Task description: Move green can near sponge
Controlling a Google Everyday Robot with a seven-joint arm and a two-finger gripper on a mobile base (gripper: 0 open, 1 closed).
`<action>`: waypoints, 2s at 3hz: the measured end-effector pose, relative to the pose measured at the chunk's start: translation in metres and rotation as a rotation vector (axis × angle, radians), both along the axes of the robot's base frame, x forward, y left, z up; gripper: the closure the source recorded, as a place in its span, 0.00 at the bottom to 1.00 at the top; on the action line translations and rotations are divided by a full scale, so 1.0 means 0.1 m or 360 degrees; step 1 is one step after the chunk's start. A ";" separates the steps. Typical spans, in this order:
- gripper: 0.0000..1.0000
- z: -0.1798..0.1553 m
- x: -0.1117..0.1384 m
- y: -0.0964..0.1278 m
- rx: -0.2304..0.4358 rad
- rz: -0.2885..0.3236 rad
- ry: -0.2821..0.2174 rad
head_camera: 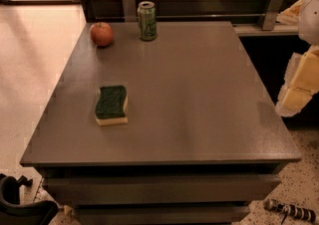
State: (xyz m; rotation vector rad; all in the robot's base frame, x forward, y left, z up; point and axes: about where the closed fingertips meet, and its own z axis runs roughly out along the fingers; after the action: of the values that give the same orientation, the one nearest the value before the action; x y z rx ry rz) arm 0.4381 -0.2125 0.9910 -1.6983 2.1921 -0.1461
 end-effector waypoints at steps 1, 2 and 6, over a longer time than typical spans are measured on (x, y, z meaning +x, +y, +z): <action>0.00 0.00 0.01 0.00 0.0003 -0.0005 -0.0006; 0.00 0.00 0.15 -0.05 0.0035 -0.0061 -0.0064; 0.00 0.22 2.56 0.21 0.1128 -0.0190 -0.0791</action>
Offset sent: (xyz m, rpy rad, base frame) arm 0.0309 -0.0113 -0.0042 0.0455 -0.0659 -0.0784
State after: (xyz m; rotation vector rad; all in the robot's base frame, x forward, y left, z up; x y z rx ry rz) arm 0.6940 -0.1910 1.0130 -1.0051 1.6831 0.1519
